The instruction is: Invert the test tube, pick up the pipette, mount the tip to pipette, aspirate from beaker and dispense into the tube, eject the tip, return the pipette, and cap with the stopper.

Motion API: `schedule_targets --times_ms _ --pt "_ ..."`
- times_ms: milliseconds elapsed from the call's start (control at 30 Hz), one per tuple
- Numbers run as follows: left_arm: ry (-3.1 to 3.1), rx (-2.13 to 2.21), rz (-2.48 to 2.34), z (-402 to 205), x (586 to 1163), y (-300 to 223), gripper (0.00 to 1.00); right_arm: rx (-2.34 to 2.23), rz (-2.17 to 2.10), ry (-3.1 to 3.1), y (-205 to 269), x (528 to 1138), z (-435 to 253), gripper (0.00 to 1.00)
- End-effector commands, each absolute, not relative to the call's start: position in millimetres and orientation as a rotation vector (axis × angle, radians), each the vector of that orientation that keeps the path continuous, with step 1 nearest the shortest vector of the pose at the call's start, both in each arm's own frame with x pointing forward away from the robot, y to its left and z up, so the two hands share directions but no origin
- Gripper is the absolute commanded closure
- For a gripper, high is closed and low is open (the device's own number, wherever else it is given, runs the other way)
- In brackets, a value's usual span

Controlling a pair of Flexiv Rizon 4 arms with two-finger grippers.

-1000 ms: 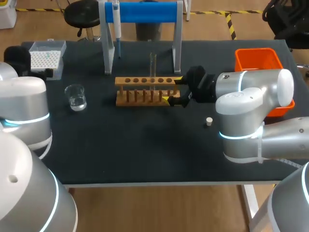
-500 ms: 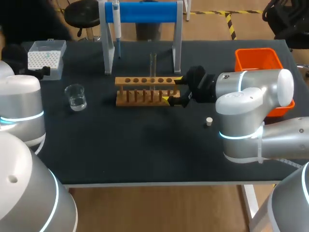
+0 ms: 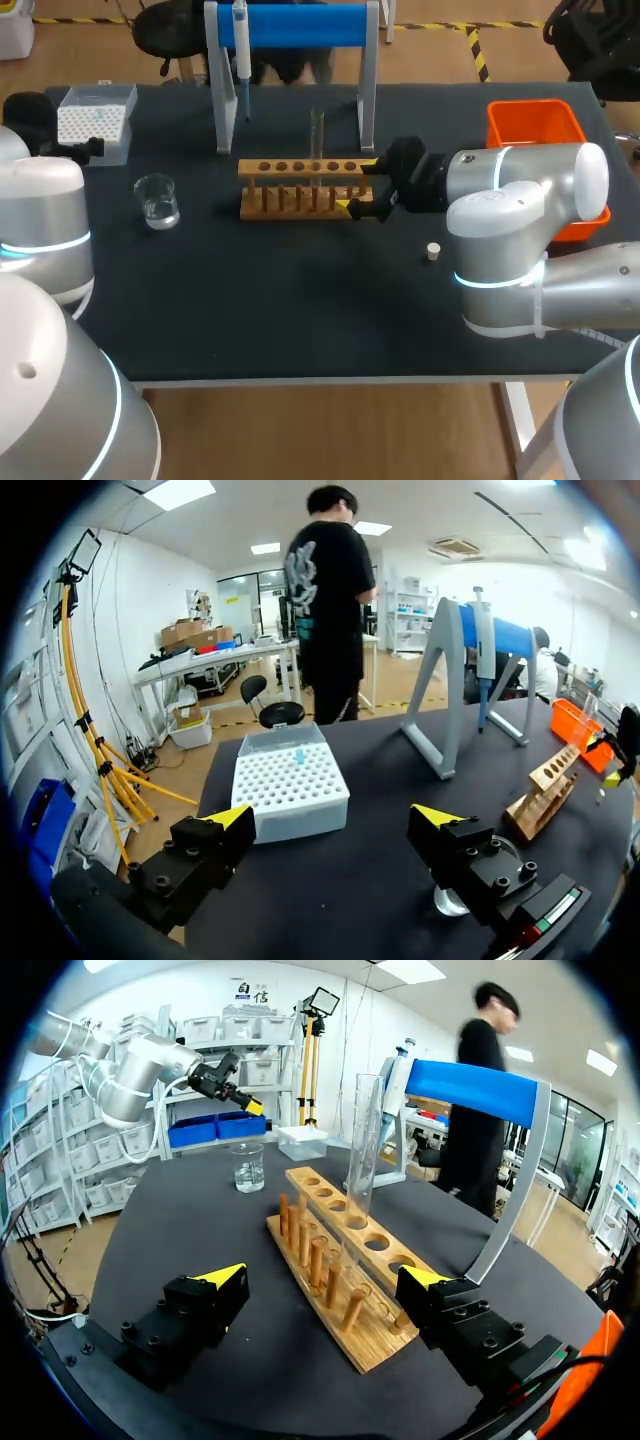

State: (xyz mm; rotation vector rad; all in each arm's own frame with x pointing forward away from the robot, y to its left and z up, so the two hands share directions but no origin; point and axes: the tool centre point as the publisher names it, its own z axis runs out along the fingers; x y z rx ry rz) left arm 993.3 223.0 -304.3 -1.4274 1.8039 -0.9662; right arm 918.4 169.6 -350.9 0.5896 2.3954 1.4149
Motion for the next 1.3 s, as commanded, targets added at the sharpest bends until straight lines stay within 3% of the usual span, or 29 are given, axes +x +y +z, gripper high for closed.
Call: schedule_targets --times_ms 33,367,1300 --pt "1.801 -1.426 -0.972 -305.6 992.9 223.4 0.0 0.589 1.416 2.396 169.9 918.5 -351.1 0.0" --pt "1.801 -1.426 -0.972 -305.6 992.9 223.4 0.0 0.589 1.416 2.396 169.9 918.5 -351.1 0.0" --pt "1.793 -1.364 -0.988 -318.3 1065.4 237.0 0.0 0.589 1.416 2.396 169.9 918.5 -351.1 0.0"
